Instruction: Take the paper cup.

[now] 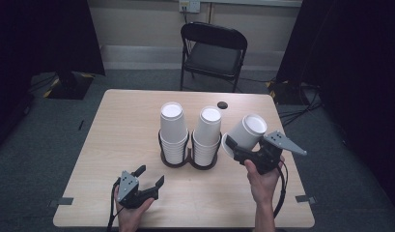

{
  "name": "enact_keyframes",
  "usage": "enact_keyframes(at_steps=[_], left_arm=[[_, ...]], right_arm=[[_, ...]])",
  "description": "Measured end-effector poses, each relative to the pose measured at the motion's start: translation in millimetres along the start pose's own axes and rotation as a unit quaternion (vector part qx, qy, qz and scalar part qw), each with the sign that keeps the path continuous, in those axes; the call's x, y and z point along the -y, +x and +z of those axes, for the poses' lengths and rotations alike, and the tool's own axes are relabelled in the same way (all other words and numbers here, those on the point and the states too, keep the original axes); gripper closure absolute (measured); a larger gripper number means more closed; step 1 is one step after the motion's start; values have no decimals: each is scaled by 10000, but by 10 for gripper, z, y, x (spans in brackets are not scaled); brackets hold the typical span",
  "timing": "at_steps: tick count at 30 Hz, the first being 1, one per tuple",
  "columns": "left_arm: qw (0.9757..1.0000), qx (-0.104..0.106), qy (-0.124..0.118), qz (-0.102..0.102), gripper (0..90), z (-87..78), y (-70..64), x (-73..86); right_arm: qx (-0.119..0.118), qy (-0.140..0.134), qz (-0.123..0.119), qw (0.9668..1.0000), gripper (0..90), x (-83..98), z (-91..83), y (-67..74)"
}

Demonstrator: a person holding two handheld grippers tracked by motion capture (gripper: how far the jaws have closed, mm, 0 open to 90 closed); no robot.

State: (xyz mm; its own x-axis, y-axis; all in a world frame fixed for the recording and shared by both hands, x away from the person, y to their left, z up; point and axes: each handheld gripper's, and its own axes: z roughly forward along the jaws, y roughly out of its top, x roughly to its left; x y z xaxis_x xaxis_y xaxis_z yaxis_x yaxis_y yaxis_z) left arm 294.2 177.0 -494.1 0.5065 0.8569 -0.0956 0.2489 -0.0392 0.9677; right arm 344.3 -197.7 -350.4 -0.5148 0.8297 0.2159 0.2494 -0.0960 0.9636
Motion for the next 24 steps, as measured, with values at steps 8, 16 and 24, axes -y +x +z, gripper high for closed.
enact_keyframes(at_steps=[8, 16, 24], left_arm=[[9999, 147, 43, -53, 230, 59, -52, -24], [9992, 391, 80, 19, 235, 88, -88, -49], [9978, 647, -25, 174, 296, 97, -119, -54]], right_arm=[[-119, 212, 246, 9994, 145, 329, -50, 34], [-371, 398, 436, 9976, 144, 596, -45, 160], [-793, 249, 694, 9941, 146, 839, 111, 363]])
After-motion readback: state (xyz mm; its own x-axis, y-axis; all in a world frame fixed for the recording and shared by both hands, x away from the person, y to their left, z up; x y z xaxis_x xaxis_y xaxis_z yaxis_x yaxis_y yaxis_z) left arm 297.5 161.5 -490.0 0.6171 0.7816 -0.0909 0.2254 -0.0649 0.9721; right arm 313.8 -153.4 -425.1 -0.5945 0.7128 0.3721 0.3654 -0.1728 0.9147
